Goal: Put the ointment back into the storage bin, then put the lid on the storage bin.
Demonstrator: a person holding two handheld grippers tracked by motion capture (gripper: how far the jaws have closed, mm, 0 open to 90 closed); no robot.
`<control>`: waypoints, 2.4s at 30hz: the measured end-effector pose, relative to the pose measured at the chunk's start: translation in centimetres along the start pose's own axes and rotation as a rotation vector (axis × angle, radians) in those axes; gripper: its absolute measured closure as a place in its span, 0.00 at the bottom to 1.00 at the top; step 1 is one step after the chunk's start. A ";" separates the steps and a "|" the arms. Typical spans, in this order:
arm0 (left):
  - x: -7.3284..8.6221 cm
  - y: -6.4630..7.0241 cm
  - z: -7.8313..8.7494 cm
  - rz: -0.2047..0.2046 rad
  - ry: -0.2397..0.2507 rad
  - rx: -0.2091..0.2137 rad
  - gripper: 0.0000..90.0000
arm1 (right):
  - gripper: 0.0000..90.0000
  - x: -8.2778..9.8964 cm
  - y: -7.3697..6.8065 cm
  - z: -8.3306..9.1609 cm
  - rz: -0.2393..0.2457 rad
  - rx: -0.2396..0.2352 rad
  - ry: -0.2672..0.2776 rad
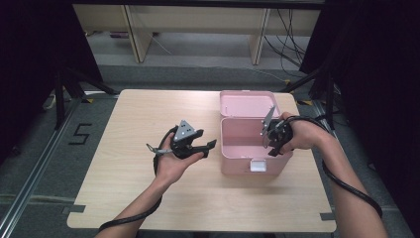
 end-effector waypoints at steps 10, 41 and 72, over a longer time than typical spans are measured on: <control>-0.7 -0.7 -0.7 0.039 0.002 0.004 0.45 | 0.86 -0.1 1.1 1.7 -0.135 0.023 0.132; -2.7 -0.4 -3.5 0.064 -0.081 0.041 0.66 | 0.83 2.5 5.9 4.0 -0.678 0.187 0.437; -1.4 2.4 -4.3 -0.031 -0.061 0.101 1.00 | 0.92 1.4 11.9 1.9 -0.997 0.250 0.492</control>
Point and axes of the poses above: each handheld gripper's, and its own axes: z roughly backward along the jaws, x roughly out of its underside, y roughly to its right, the point moved 2 cm from there along -z, roughly forward along the jaws, and after that the axes turned 11 degrees about -z, right-handed, at the moved point
